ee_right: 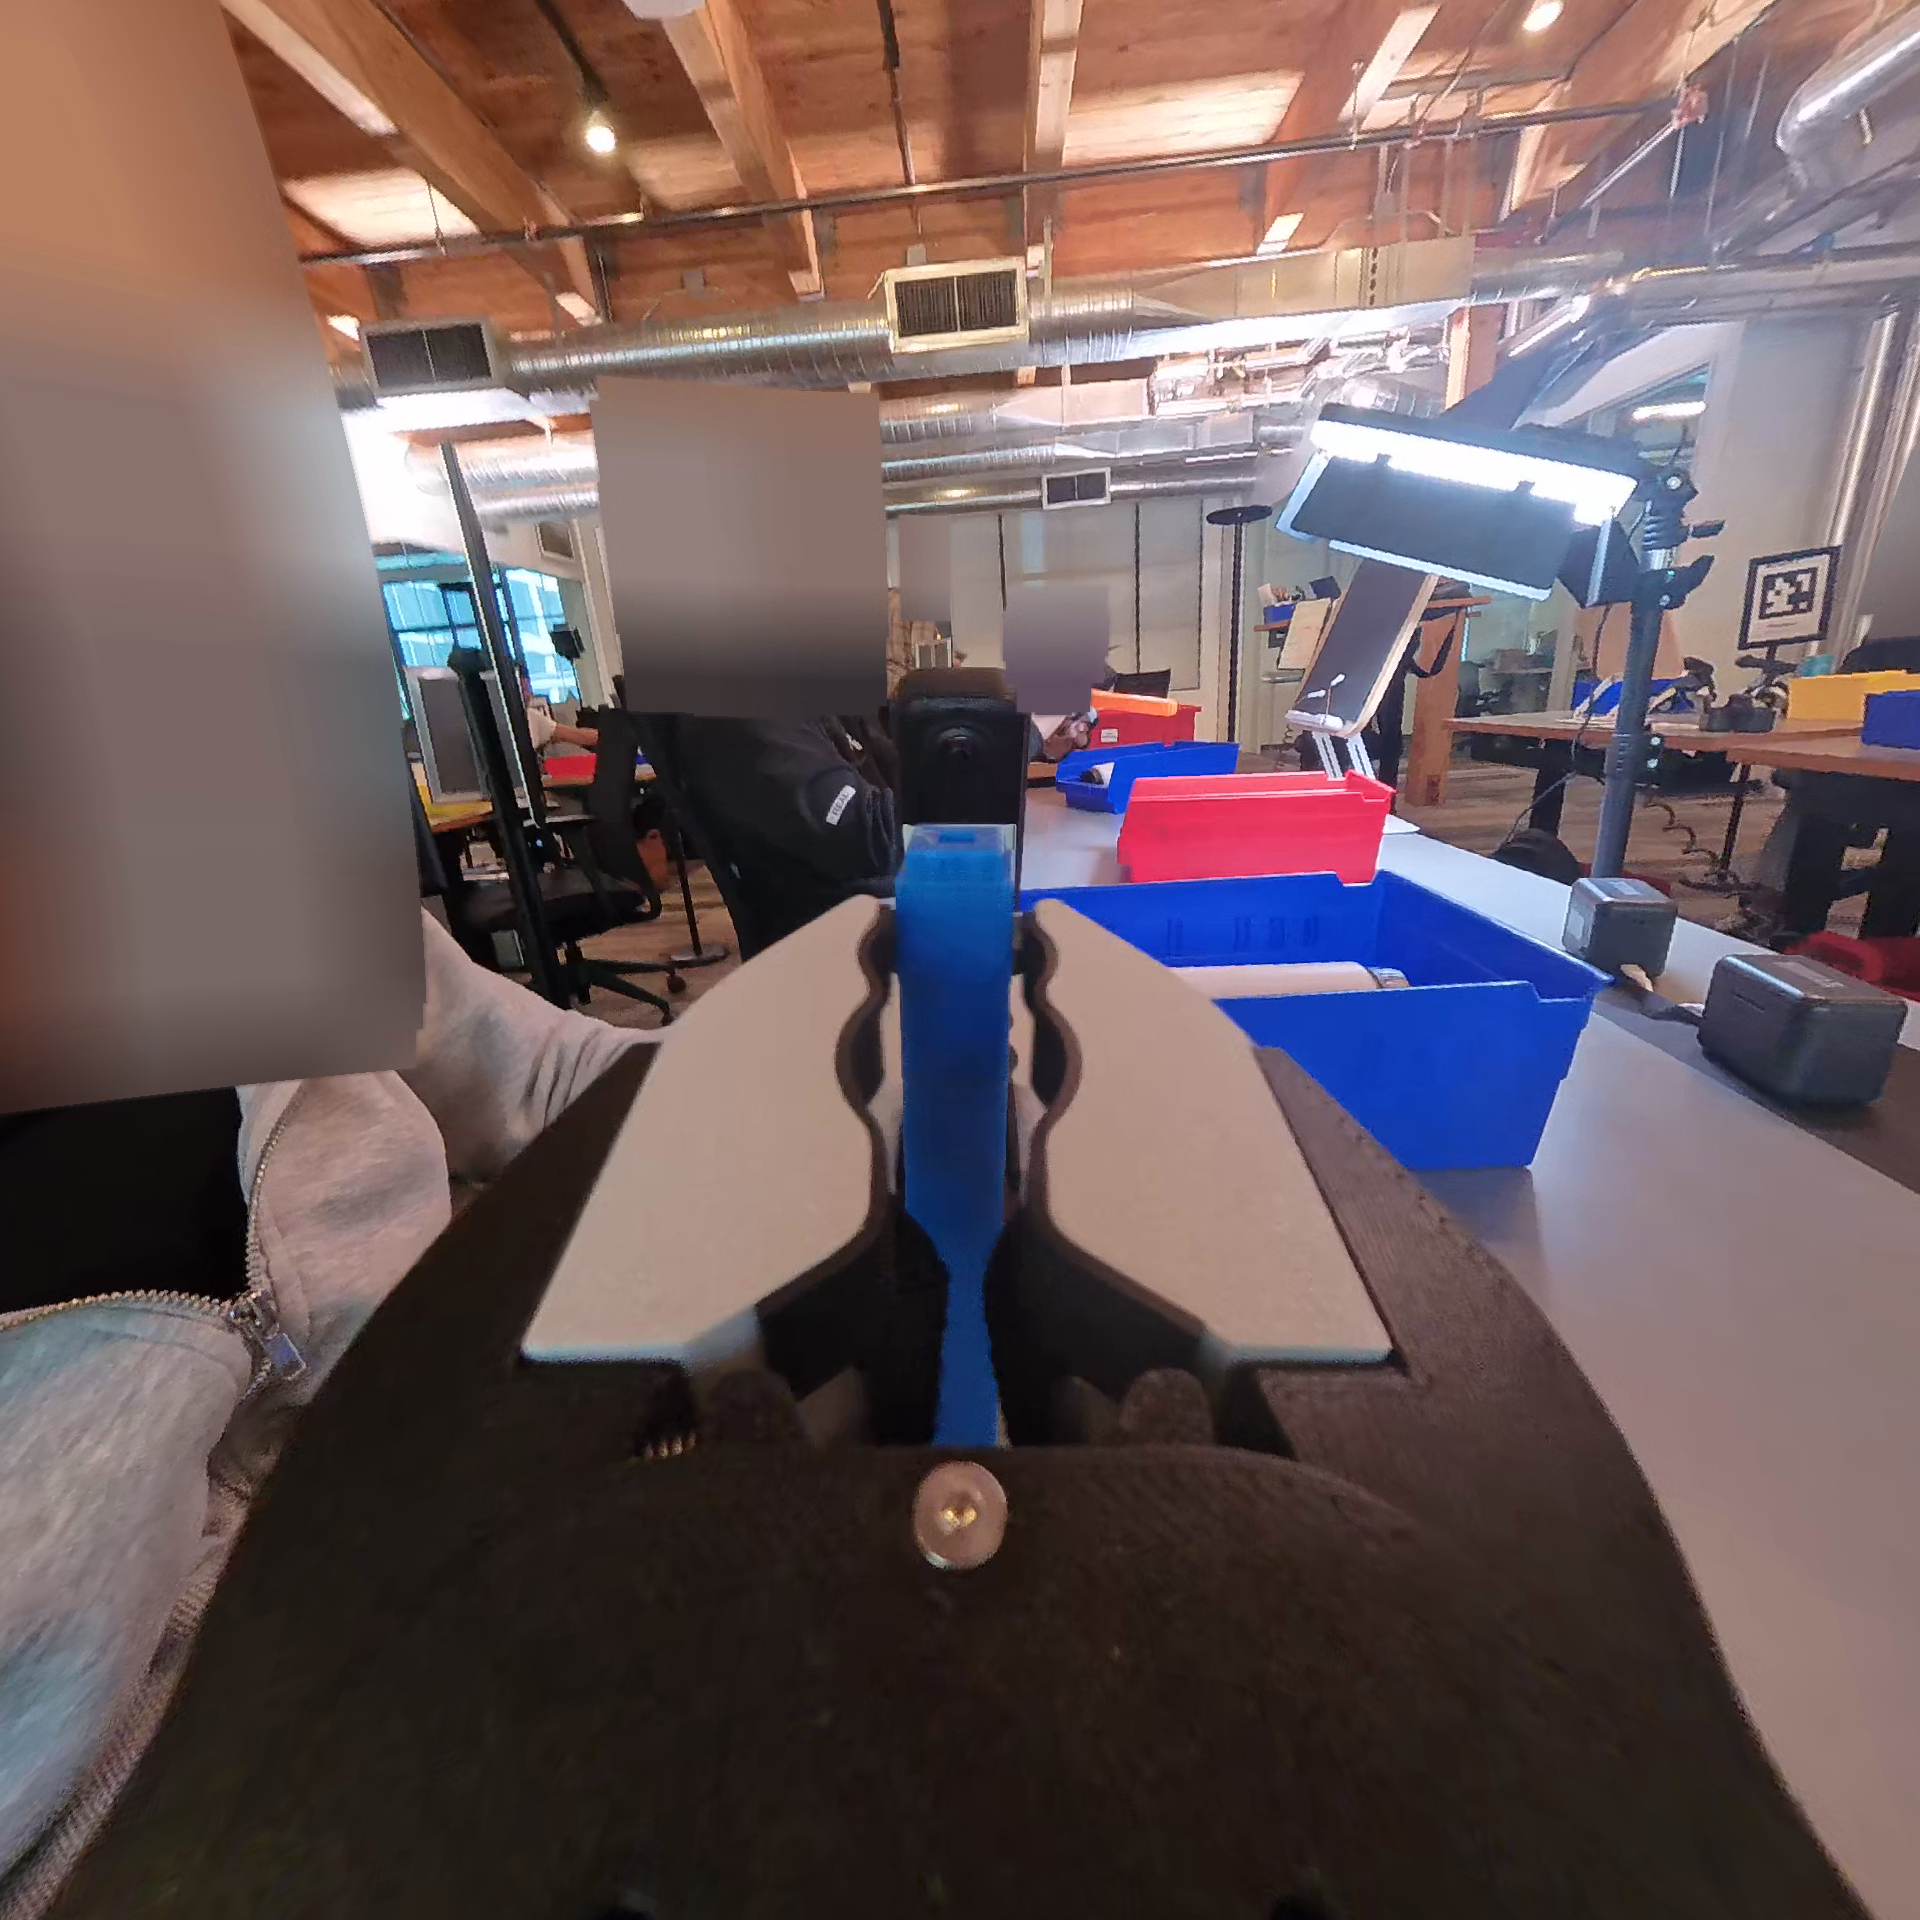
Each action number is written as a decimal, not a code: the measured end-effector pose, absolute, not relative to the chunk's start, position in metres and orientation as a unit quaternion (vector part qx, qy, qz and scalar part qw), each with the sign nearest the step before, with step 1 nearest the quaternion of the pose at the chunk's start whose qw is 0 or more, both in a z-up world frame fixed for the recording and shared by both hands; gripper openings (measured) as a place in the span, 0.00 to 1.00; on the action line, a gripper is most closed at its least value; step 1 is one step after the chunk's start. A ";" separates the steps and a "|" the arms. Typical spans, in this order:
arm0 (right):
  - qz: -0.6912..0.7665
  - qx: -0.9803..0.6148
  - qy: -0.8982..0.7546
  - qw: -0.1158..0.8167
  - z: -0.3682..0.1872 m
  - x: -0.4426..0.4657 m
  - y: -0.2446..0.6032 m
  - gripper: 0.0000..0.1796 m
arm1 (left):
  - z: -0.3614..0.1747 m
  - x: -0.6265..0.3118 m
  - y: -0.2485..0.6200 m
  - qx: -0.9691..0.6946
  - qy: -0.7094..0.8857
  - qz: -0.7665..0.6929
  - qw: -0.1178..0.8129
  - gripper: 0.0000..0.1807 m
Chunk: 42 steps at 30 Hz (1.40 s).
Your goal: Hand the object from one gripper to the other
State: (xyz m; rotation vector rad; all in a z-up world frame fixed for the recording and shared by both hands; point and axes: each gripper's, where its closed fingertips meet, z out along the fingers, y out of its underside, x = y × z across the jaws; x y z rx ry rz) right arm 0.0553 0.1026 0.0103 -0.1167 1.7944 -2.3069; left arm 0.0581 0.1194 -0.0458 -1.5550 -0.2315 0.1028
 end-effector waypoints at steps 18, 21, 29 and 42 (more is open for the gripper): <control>-0.679 -0.018 0.714 0.170 -0.054 0.055 0.073 0.12 | -0.016 0.044 0.091 -0.620 -0.146 0.059 0.769 0.21; -0.705 -0.009 0.691 0.158 -0.042 0.049 0.081 0.12 | -0.042 0.045 0.099 -0.674 -0.150 0.036 0.723 0.27; -0.736 -0.014 0.660 0.152 -0.025 0.050 0.088 0.12 | -0.072 0.053 0.117 -0.730 -0.130 0.025 0.670 0.12; -0.682 0.007 0.707 0.189 -0.052 0.053 0.072 0.28 | -0.039 0.040 0.094 -0.658 -0.157 0.052 0.734 0.12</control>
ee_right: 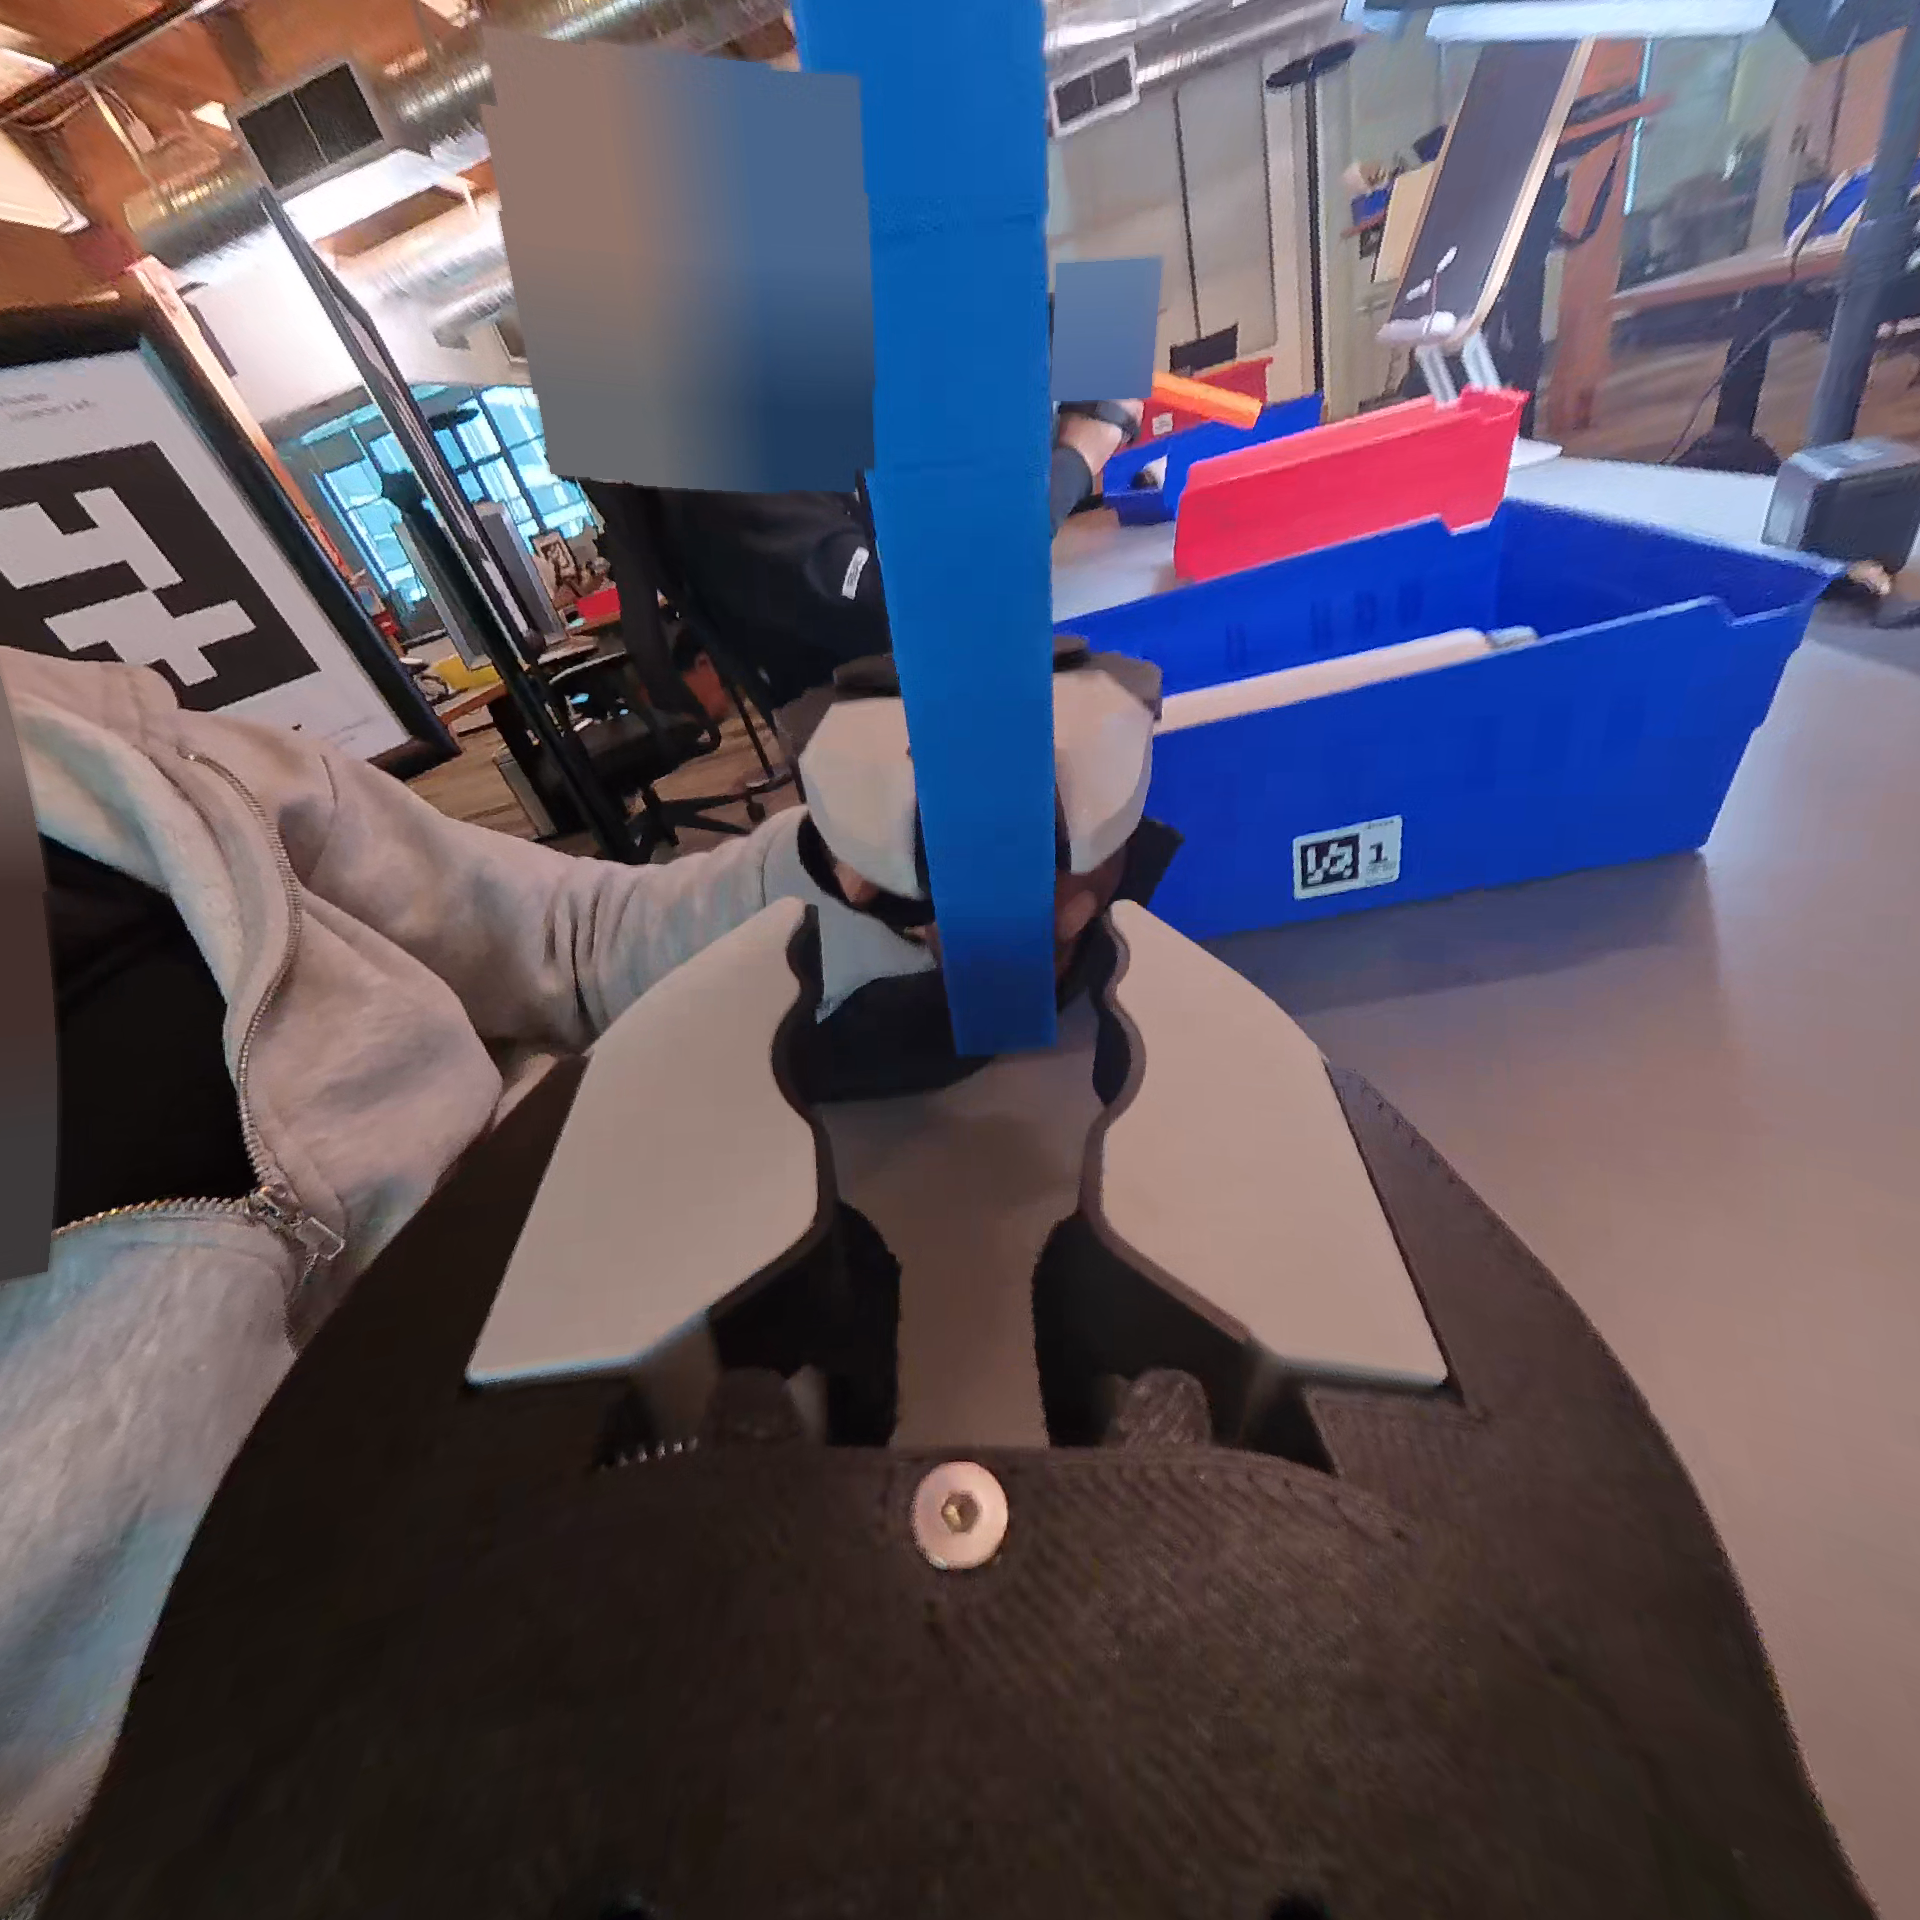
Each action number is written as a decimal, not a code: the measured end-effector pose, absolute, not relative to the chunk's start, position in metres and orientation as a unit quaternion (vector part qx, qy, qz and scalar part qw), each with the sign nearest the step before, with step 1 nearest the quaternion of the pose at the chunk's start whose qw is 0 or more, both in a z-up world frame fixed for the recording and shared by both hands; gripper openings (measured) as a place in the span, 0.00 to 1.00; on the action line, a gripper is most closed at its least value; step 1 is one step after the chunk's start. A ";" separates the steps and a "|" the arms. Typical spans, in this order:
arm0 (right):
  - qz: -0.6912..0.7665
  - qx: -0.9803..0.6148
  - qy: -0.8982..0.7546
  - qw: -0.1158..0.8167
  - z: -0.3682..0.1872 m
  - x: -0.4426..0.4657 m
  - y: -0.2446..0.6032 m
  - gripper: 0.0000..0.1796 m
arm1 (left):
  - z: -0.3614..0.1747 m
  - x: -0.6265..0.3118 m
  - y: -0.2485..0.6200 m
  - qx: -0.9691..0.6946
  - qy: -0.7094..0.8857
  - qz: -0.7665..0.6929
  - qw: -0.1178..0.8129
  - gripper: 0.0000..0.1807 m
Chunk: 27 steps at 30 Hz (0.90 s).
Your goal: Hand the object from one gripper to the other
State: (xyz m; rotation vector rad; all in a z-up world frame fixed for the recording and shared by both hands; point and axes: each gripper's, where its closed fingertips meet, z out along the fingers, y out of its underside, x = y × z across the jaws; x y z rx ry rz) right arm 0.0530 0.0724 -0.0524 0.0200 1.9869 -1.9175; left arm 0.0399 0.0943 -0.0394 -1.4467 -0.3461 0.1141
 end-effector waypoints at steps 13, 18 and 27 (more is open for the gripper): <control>-0.727 -0.001 0.677 0.114 -0.030 0.041 0.089 0.12 | -0.046 0.041 0.100 -0.672 -0.161 0.039 0.722 0.29; -0.665 -0.014 0.737 0.122 -0.059 0.052 0.073 0.12 | -0.028 0.046 0.095 -0.638 -0.143 0.051 0.755 0.27; -0.675 -0.010 0.720 0.162 -0.047 0.058 0.077 0.23 | -0.035 0.054 0.101 -0.661 -0.113 0.052 0.740 0.12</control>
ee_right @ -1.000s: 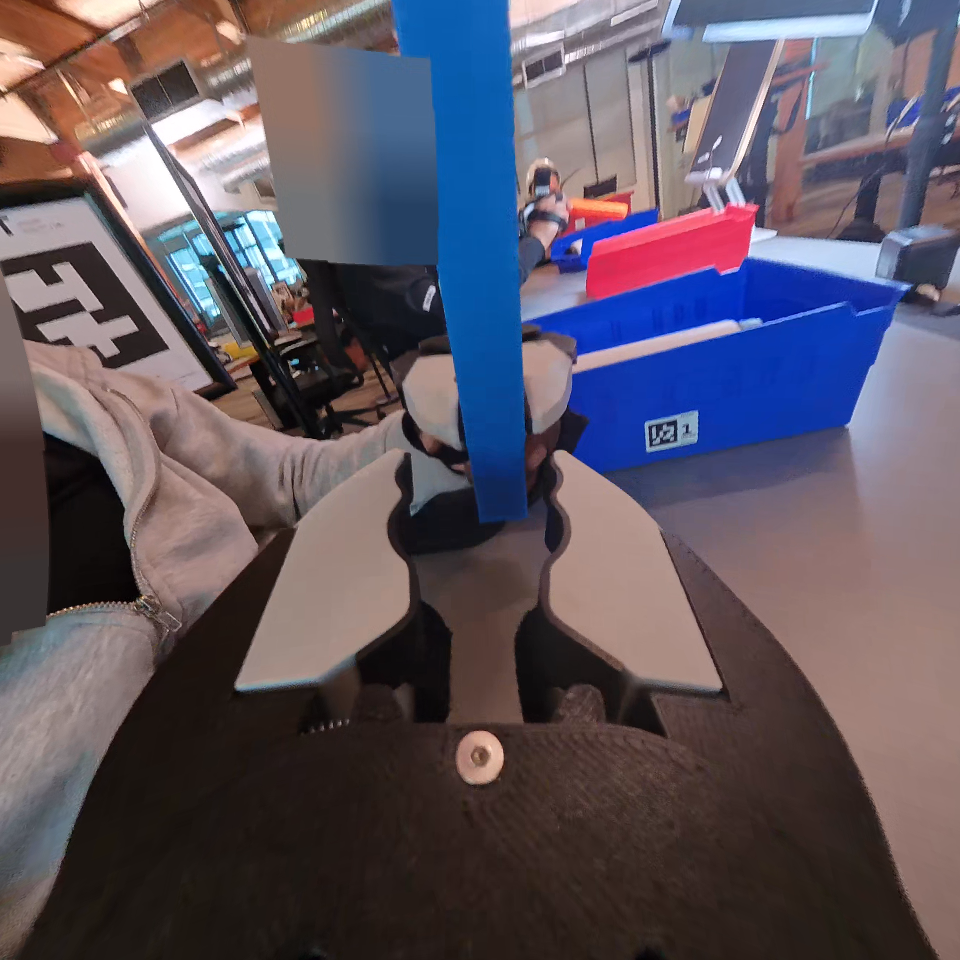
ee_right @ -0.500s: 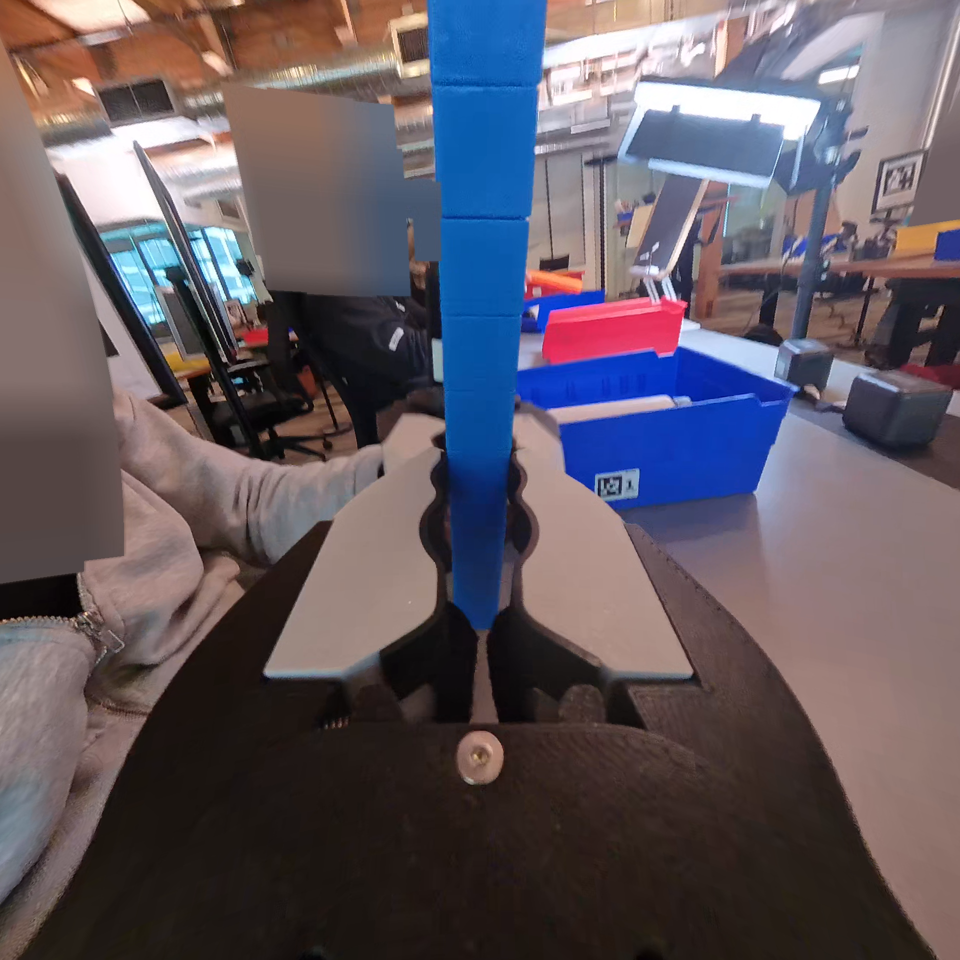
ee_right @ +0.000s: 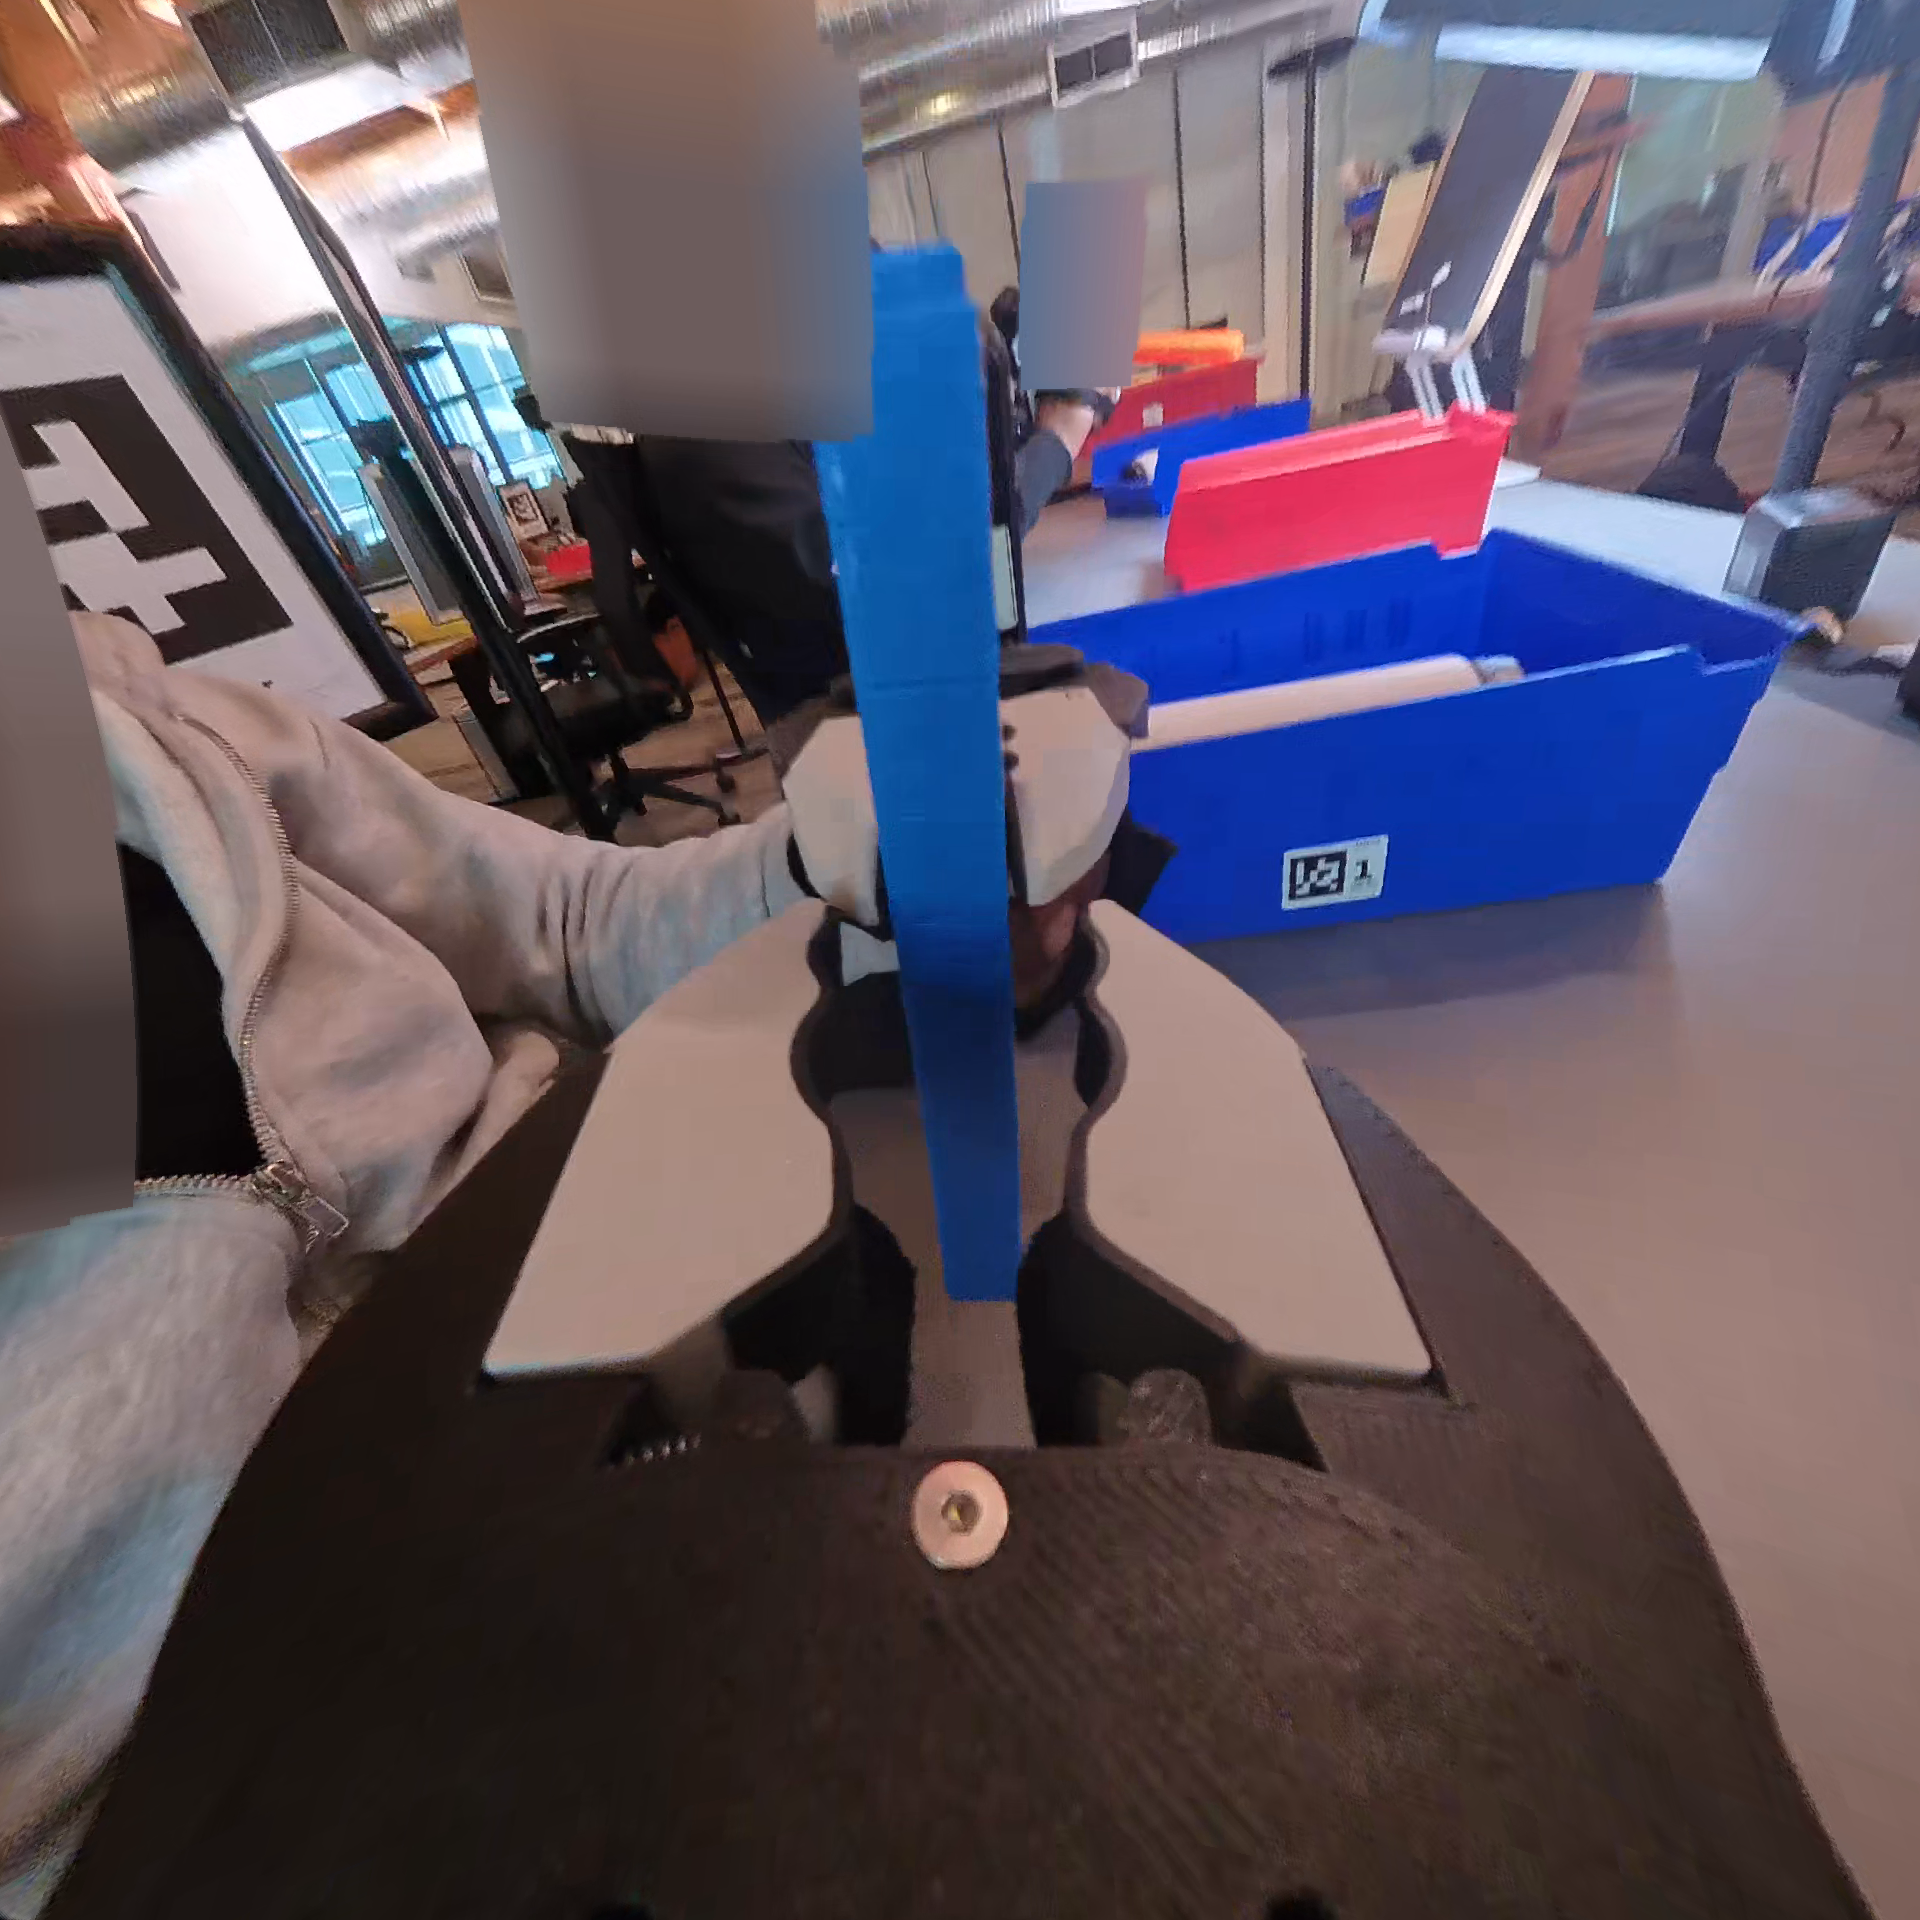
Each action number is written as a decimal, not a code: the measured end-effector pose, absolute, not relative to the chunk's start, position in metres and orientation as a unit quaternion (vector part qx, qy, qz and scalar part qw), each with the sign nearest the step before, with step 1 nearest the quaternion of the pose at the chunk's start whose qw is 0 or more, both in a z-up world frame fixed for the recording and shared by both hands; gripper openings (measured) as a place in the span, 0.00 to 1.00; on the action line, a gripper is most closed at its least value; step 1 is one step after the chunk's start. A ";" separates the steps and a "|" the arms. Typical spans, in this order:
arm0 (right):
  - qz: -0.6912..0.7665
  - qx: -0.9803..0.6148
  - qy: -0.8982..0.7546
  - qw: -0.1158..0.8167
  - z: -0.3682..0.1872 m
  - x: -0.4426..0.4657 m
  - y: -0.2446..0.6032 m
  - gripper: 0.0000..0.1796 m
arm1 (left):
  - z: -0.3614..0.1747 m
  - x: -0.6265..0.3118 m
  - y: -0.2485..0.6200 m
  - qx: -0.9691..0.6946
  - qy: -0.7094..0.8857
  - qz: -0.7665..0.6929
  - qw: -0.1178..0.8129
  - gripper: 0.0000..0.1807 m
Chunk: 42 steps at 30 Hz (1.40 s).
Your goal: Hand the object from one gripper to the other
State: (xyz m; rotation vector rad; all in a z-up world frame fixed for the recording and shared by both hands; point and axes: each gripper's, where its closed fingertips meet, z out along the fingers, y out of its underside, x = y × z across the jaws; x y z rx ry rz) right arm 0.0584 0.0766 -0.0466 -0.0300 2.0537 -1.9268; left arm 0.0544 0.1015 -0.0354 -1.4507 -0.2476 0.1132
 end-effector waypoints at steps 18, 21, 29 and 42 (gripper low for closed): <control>-0.749 -0.057 0.654 0.089 -0.009 0.063 0.094 0.12 | -0.048 0.064 0.113 -0.684 -0.099 0.017 0.723 0.12; -0.756 -0.070 0.647 0.066 -0.006 0.064 0.096 0.12 | -0.046 0.060 0.111 -0.676 -0.113 0.016 0.728 0.16; -0.776 -0.135 0.613 -0.063 0.010 0.072 0.106 0.12 | -0.035 0.045 0.096 -0.634 -0.170 -0.002 0.754 0.25; -0.631 -0.267 0.599 -0.414 -0.004 0.071 0.100 0.12 | -0.034 0.056 0.096 -0.611 -0.212 -0.182 0.741 0.34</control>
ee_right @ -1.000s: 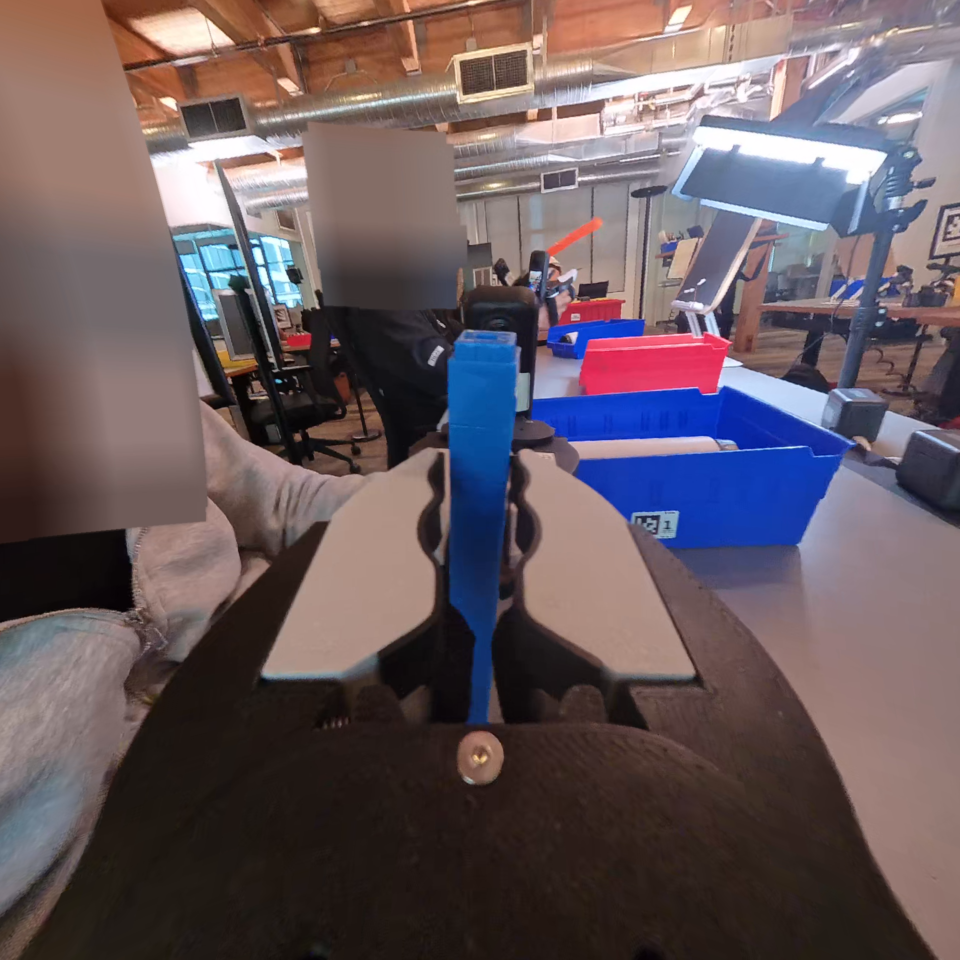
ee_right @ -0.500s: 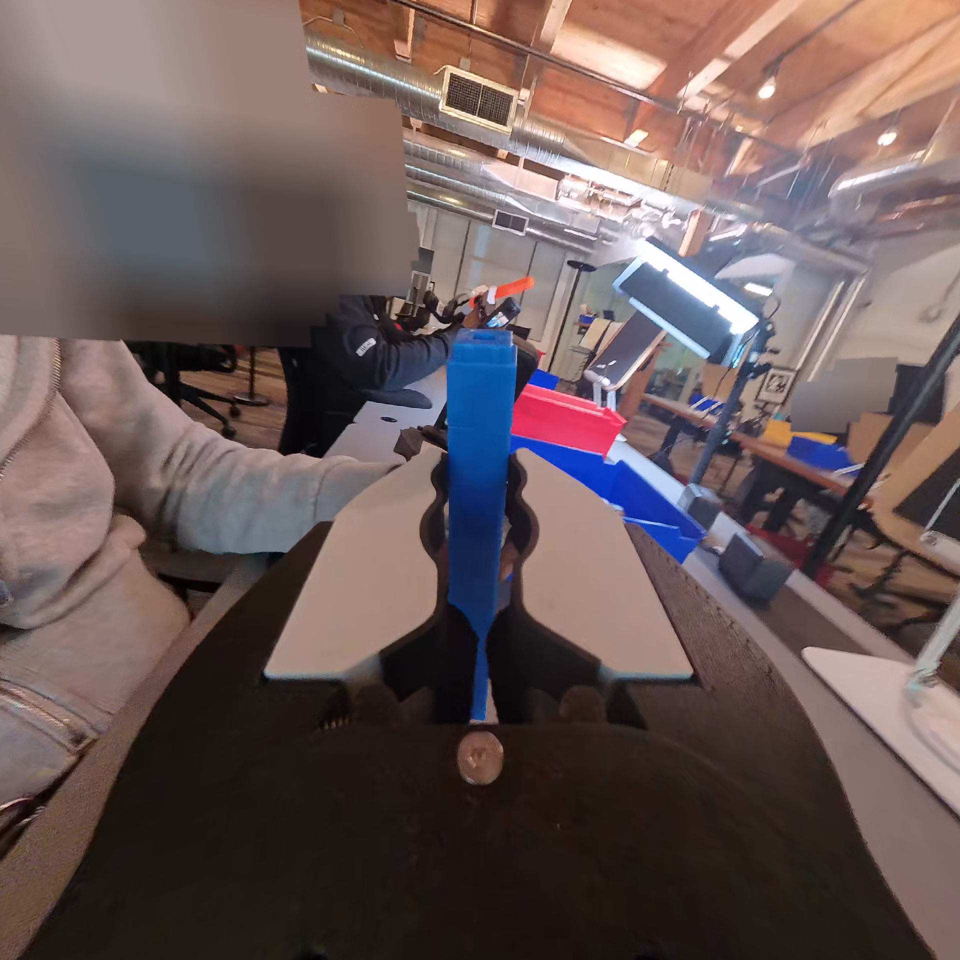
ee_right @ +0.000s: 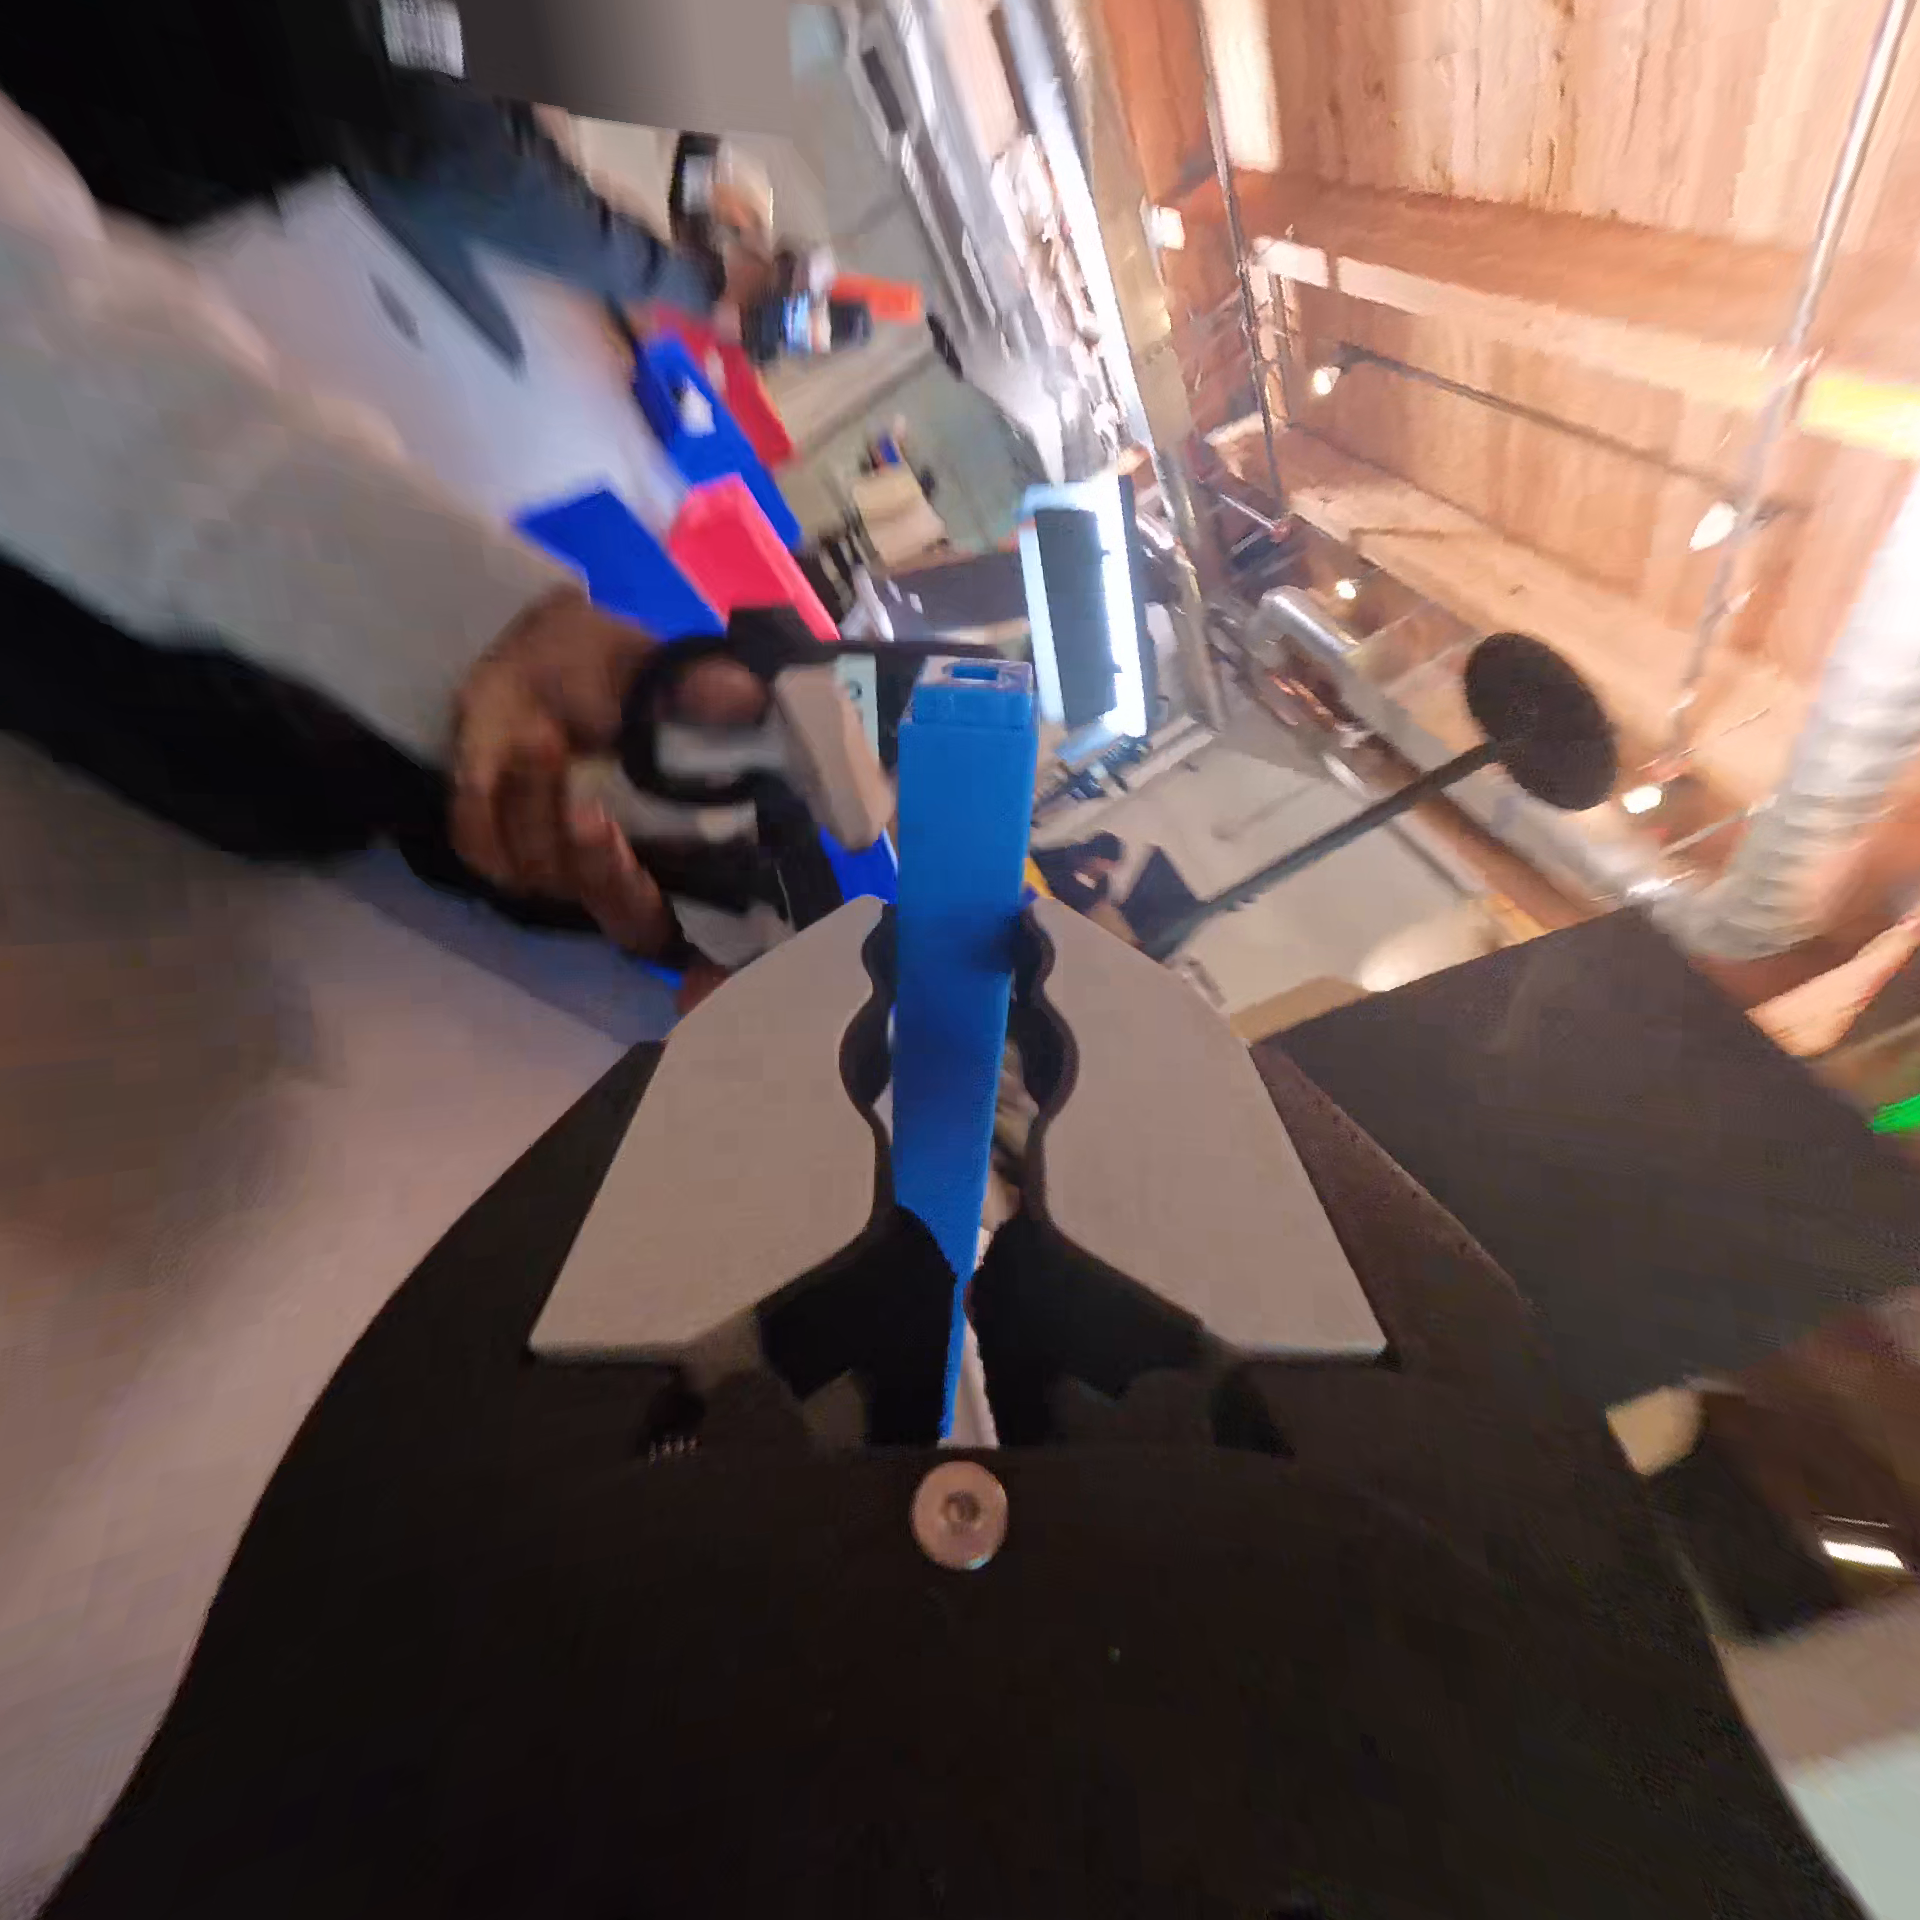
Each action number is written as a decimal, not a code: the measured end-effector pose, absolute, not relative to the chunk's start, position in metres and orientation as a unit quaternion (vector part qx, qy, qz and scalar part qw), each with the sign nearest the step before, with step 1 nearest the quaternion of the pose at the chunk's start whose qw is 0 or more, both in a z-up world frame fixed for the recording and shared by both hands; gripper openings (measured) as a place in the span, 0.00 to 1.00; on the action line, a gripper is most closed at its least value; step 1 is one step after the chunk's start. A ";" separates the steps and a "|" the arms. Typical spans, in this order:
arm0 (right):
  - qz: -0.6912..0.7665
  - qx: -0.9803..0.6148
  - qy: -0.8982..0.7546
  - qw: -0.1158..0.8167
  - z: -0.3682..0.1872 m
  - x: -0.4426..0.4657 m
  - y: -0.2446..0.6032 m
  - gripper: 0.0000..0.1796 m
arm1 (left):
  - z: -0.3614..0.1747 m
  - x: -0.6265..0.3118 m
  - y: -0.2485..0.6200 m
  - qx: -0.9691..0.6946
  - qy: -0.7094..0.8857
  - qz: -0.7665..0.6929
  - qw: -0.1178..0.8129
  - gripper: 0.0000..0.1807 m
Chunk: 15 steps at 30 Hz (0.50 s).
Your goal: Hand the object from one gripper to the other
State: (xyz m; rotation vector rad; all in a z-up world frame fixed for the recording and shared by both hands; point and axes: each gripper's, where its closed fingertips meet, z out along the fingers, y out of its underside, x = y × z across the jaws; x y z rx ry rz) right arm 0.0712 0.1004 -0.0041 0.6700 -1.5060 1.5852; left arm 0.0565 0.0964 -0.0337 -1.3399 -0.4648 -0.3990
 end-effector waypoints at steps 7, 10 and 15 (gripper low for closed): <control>0.393 0.390 -0.523 0.648 -0.028 0.077 0.081 0.12 | -0.028 0.059 0.091 -0.588 -0.237 -0.266 0.726 0.39; 0.326 0.444 -0.489 0.677 -0.041 0.086 0.071 0.12 | -0.032 0.062 0.093 -0.596 -0.242 -0.291 0.709 0.39; 0.267 0.496 -0.472 0.679 -0.063 0.095 0.056 0.12 | -0.046 0.071 0.100 -0.629 -0.238 -0.309 0.673 0.24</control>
